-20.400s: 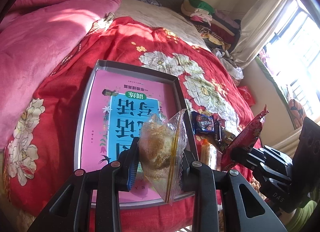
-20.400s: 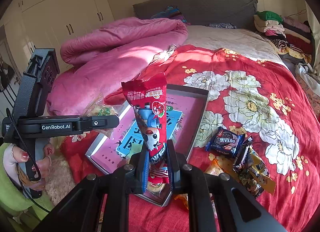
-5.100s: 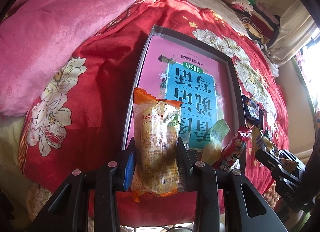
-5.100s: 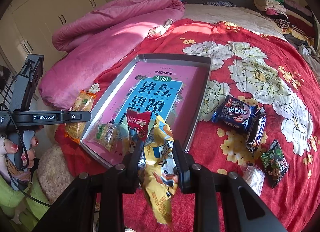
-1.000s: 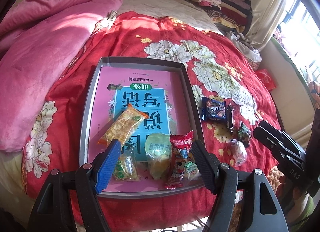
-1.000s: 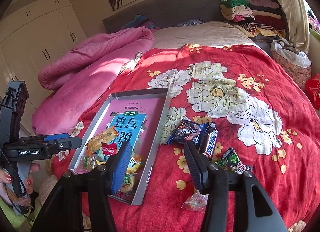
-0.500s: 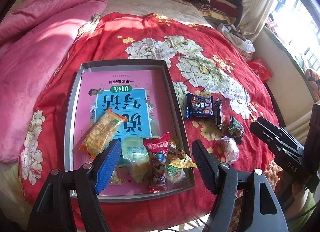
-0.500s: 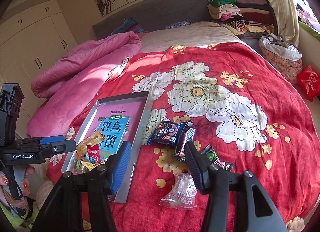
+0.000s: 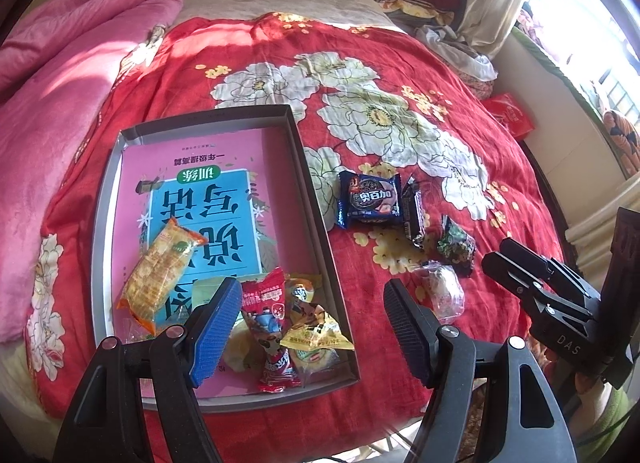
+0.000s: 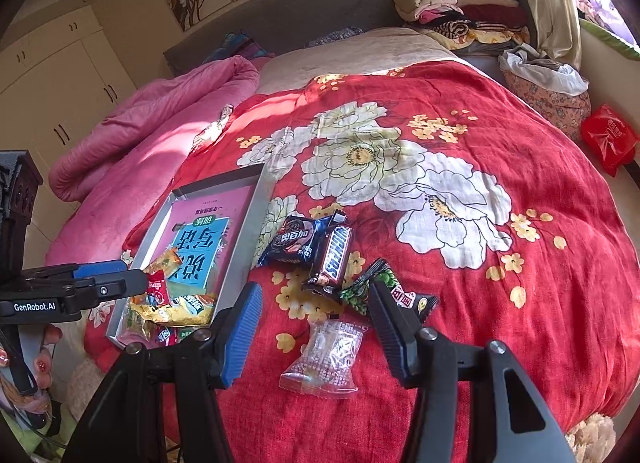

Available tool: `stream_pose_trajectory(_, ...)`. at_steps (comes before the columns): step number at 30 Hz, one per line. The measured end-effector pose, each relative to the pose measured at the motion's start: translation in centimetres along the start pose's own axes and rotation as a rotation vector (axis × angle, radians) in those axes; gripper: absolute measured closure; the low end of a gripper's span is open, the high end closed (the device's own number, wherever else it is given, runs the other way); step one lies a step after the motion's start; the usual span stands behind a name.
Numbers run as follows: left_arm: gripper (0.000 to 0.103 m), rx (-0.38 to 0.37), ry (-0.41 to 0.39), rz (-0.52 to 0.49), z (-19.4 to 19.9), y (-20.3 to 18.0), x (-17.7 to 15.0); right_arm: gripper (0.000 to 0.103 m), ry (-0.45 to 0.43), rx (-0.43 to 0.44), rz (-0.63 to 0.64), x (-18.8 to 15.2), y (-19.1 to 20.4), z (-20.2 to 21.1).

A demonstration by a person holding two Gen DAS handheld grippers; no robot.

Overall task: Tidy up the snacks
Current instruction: 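Withdraw both tools from the tray toward the remaining snacks on the bedspread, then grasp the blue biscuit pack with the left tool while the right tool grasps the clear candy bag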

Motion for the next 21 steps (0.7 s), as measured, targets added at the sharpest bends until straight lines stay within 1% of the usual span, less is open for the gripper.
stream_pose_trajectory(10, 0.028, -0.006, 0.026, -0.028, -2.0, -2.1, 1.1, 0.048, 0.060, 0.010, -0.013, -1.8, -0.2, -1.6)
stream_pose_trajectory(18, 0.028, -0.039, 0.063, -0.026, -4.8, -4.0, 3.3, 0.048, 0.103, 0.009, -0.005, -2.8, -0.3, -2.9)
stream_pose_trajectory(21, 0.028, -0.035, 0.077, -0.032, -6.2, -4.8, 4.2, 0.048, 0.119, -0.001, -0.006, -3.2, -0.6, -3.4)
Point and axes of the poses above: each gripper's, at about its wrist camera, not at the fingertips, and z roughly against the way its jaws point, y to its left, x to its top, the point moved 5 cm from there along -z, roughly the way its jaws point, and after that the axes turned 6 degrees about x, right-handed, at the moved point
